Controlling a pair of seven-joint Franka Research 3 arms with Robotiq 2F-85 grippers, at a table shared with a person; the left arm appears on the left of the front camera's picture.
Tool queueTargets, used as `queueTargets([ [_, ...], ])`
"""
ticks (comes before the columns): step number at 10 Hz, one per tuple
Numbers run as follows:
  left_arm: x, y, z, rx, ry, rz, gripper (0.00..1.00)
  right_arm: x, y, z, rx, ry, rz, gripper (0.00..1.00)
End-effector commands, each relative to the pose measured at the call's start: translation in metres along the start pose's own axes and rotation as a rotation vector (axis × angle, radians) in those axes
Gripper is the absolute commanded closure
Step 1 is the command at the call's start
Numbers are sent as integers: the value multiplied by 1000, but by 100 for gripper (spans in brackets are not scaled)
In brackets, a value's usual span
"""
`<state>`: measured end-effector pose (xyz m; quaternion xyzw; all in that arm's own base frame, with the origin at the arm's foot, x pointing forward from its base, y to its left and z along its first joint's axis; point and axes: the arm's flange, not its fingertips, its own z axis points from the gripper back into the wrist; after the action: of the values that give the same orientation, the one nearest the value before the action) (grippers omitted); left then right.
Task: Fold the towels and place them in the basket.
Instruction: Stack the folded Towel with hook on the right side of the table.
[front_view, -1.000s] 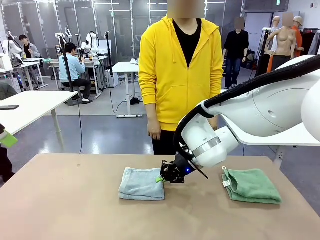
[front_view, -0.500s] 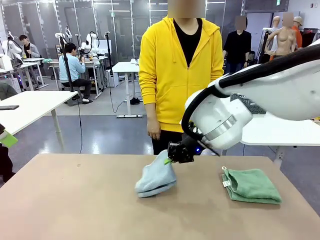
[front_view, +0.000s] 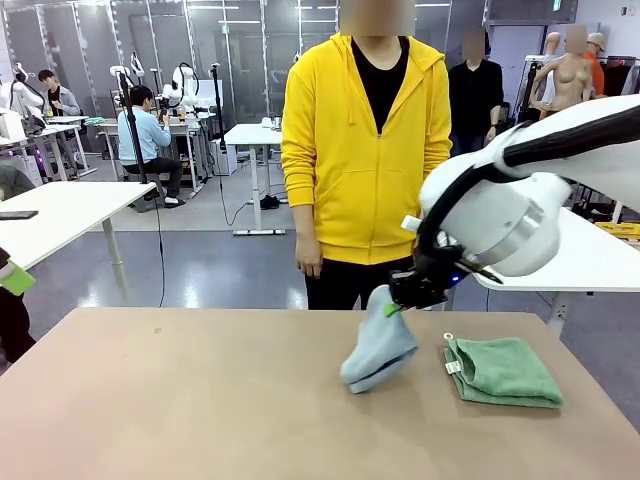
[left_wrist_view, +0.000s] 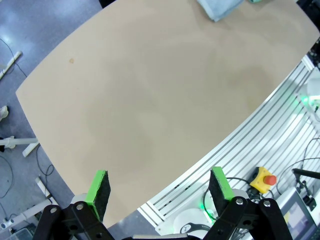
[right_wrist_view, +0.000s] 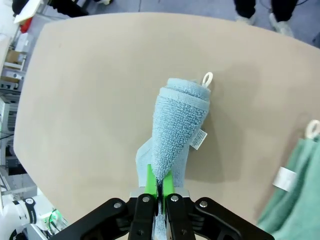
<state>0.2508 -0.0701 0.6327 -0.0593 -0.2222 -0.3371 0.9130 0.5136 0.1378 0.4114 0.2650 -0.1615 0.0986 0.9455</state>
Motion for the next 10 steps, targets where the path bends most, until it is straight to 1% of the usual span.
queueTargets([
  [1, 1, 0, 0, 0, 1, 1, 0, -6, -20, 38, -25, 4, 51, 95],
  [3, 1, 0, 0, 0, 1, 1, 0, -10, -39, 74, -49, 20, 65, 95],
  [5, 1, 0, 0, 0, 1, 1, 0, -12, -49, 111, -27, -24, 83, 95],
  [7, 1, 0, 0, 0, 1, 1, 0, -15, -61, 129, -67, -16, 118, 95],
  [8, 1, 0, 0, 0, 1, 1, 0, -18, -70, 138, -48, 25, 128, 95],
  [10, 1, 0, 0, 0, 1, 1, 0, -19, -96, 144, -34, 27, 106, 95],
])
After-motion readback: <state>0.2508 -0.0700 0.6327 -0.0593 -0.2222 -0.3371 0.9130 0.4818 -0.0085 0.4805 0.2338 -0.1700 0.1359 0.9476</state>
